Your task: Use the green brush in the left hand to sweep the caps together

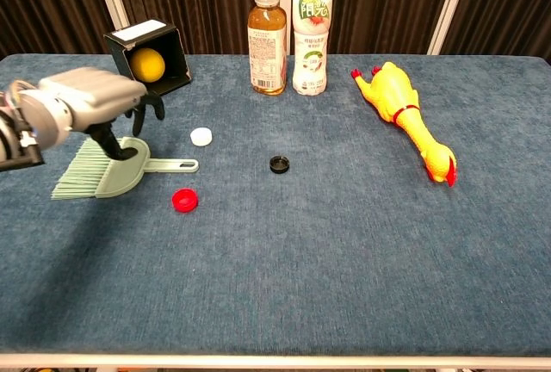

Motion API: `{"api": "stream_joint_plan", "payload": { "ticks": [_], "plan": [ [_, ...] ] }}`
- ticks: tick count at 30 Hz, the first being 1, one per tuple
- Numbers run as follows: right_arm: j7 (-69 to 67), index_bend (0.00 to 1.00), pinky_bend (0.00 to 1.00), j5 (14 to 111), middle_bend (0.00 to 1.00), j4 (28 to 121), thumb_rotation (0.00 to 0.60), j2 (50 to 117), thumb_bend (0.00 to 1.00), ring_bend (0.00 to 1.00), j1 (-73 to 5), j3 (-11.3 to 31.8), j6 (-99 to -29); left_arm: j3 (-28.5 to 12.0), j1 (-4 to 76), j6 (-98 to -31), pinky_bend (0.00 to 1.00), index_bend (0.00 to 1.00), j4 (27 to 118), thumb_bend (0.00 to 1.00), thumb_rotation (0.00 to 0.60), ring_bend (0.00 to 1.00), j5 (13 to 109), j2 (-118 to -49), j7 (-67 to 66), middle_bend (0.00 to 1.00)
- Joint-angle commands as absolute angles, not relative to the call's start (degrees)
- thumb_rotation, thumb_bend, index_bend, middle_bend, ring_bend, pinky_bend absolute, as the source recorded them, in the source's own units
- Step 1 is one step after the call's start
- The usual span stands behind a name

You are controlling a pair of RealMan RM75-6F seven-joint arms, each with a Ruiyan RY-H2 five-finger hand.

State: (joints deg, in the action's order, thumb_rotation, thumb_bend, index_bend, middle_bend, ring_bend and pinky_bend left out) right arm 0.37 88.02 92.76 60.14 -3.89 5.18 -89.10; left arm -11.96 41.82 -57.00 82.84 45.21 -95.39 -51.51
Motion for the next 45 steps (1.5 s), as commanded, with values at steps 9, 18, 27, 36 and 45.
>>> {"api": "stream_joint_plan", "payload": {
  "ticks": [9,18,27,36,45],
  "plan": [
    [-0.21,0.0,0.0,86.97,0.1,92.29,0.6,60.13,0.15,0.0,-3.85,5.39,-88.51,-10.39,46.46,-58.39,0.18,0.3,81.35,0.34,0.6,0.31,37.19,-99.28,-57.23,0.4],
    [-0.67,0.0,0.0,86.82,0.1,91.76,0.6,60.55,0.15,0.0,-3.9,5.39,-88.28,-9.16,47.66,-59.12,0.18,0.32,80.51,0.34,0.6,0.31,35.43,-100.09,-57.13,0.4],
    [-0.91,0.0,0.0,86.5,0.1,91.52,0.6,60.68,0.15,0.0,-3.57,5.46,-88.62,-7.78,48.75,-59.9,0.18,0.34,79.12,0.34,0.6,0.32,35.16,-101.3,-57.66,0.44],
    [-1.53,0.0,0.0,86.25,0.11,90.98,0.6,60.91,0.15,0.0,-3.3,5.43,-88.72,-5.27,49.47,-61.82,0.18,0.37,78.17,0.34,0.6,0.33,37.38,-102.76,-60.01,0.47],
    [-1.78,0.0,0.0,85.89,0.11,90.73,0.6,60.88,0.15,0.0,-2.93,5.45,-88.91,-4.68,49.55,-62.26,0.18,0.37,78.05,0.34,0.6,0.34,38.26,-103.5,-60.23,0.47]
  ]
}}
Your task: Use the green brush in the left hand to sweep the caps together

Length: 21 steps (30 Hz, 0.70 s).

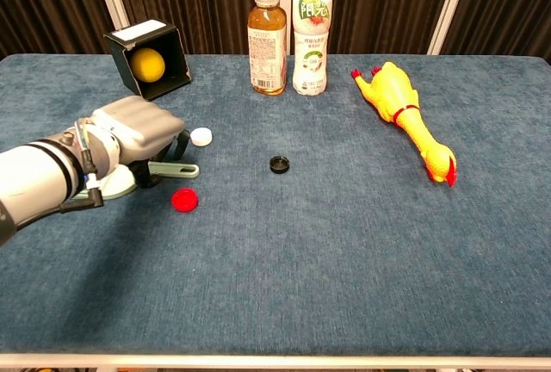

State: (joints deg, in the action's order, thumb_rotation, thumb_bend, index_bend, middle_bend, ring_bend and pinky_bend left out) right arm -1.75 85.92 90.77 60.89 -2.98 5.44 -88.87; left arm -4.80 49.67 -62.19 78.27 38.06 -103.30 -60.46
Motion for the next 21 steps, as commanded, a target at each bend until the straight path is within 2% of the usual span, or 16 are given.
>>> {"api": "stream_joint_plan", "payload": {
  "ticks": [1,11,21],
  "plan": [
    [-1.81,0.0,0.0,85.84,0.11,90.69,0.6,60.88,0.15,0.0,-2.88,5.48,-88.97,-4.65,49.42,-62.37,0.18,0.38,77.86,0.34,0.6,0.34,38.49,-103.67,-59.91,0.48],
    [-1.67,0.0,0.0,85.77,0.11,90.58,0.6,61.09,0.15,0.0,-2.68,5.53,-89.16,-4.71,48.57,-62.85,0.18,0.43,77.65,0.32,0.6,0.37,39.96,-103.93,-58.17,0.5],
    [-1.54,0.0,0.0,85.71,0.12,90.89,0.6,61.0,0.15,0.0,-2.35,5.59,-89.53,-4.58,48.28,-62.62,0.18,0.43,77.08,0.32,0.6,0.37,40.96,-104.52,-57.8,0.5]
  ]
}}
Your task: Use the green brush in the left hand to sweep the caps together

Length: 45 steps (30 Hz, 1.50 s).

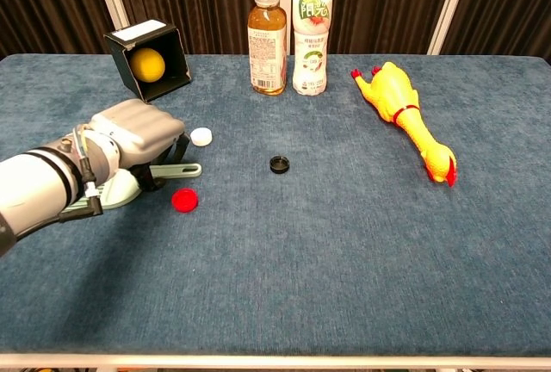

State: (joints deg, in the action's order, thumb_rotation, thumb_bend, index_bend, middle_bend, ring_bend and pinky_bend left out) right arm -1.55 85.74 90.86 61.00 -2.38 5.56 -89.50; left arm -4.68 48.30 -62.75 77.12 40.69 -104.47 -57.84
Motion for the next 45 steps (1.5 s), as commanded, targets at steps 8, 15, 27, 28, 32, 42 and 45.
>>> {"api": "stream_joint_plan", "payload": {
  "ticks": [8,15,27,28,32,42,45],
  "plan": [
    [-1.74,0.0,0.0,85.76,0.12,91.09,0.6,60.71,0.15,0.0,-1.92,5.64,-90.16,-4.53,47.78,-61.23,0.18,0.49,77.81,0.37,0.6,0.41,44.38,-103.03,-54.13,0.57],
    [-1.56,0.0,0.0,85.99,0.12,91.54,0.6,60.48,0.15,0.0,-1.78,5.65,-90.39,-6.23,45.28,-57.08,0.18,0.49,85.06,0.4,0.6,0.41,52.79,-92.81,-37.71,0.57],
    [-0.61,0.0,0.0,86.81,0.12,92.63,0.6,60.22,0.15,0.0,-1.38,5.53,-91.31,-9.33,41.24,-54.43,0.4,0.5,74.6,0.42,0.6,0.44,75.86,-86.5,10.94,0.58],
    [-0.36,0.0,0.0,86.86,0.12,92.89,0.6,60.11,0.15,0.0,-1.34,5.57,-91.44,-9.23,41.47,-54.39,0.4,0.5,72.25,0.42,0.6,0.44,77.21,-86.96,14.09,0.58],
    [0.36,0.0,0.0,87.04,0.12,93.67,0.6,59.85,0.15,0.0,-1.2,5.54,-91.7,-8.59,42.95,-54.15,0.41,0.5,64.99,0.42,0.6,0.44,81.04,-88.93,20.8,0.58],
    [1.61,0.0,0.0,87.16,0.12,94.84,0.6,59.42,0.15,0.0,-0.69,5.47,-92.32,-7.13,47.33,-55.69,0.42,0.5,47.21,0.41,0.6,0.44,87.12,-96.73,32.13,0.58],
    [1.94,0.0,0.0,87.15,0.12,95.09,0.6,59.44,0.15,0.0,-0.79,5.51,-92.14,-6.05,49.15,-56.41,0.42,0.5,42.96,0.41,0.6,0.44,89.36,-99.36,35.35,0.58]
  ]
}}
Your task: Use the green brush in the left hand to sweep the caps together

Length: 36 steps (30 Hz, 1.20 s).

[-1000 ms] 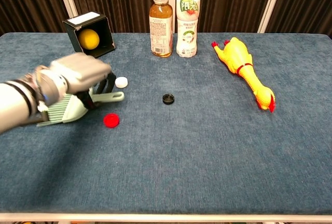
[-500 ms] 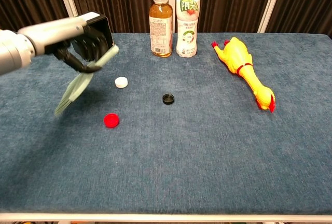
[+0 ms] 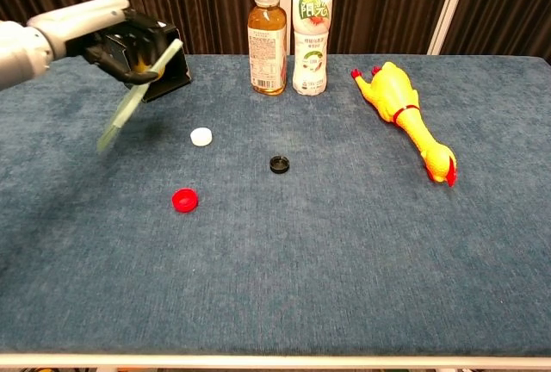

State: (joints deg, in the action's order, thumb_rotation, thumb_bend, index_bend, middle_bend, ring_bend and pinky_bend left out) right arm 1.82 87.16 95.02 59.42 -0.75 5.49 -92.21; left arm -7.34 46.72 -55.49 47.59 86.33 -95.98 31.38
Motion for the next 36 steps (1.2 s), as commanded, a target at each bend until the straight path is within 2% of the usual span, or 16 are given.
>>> {"api": "stream_joint_plan", "payload": {
  "ticks": [1,9,16,25,36],
  "plan": [
    [1.99,0.0,0.0,87.12,0.12,95.11,0.6,59.47,0.15,0.0,-0.79,5.52,-92.1,-5.79,49.69,-56.53,0.42,0.5,41.95,0.41,0.6,0.44,89.89,-100.1,36.1,0.58],
    [2.65,0.0,0.0,86.75,0.12,95.63,0.6,59.16,0.15,0.0,-0.49,5.47,-92.11,-3.21,54.61,-54.86,0.42,0.5,32.69,0.4,0.6,0.44,93.11,-106.66,40.73,0.58],
    [3.4,0.0,0.0,86.52,0.12,96.45,0.6,58.82,0.15,0.0,0.05,5.49,-92.72,-0.65,57.29,-55.13,0.42,0.5,29.41,0.41,0.6,0.44,95.56,-109.26,45.2,0.58],
    [3.2,0.0,0.0,86.59,0.12,96.34,0.6,58.96,0.15,0.0,0.2,5.55,-92.86,0.94,60.32,-57.66,0.42,0.5,31.83,0.41,0.6,0.44,97.56,-110.68,48.07,0.58],
    [2.2,0.0,0.0,86.73,0.12,95.75,0.6,59.0,0.15,0.0,0.48,5.83,-93.52,-0.49,62.33,-57.34,0.42,0.5,38.98,0.4,0.6,0.44,96.16,-110.25,42.66,0.58]
  ]
}}
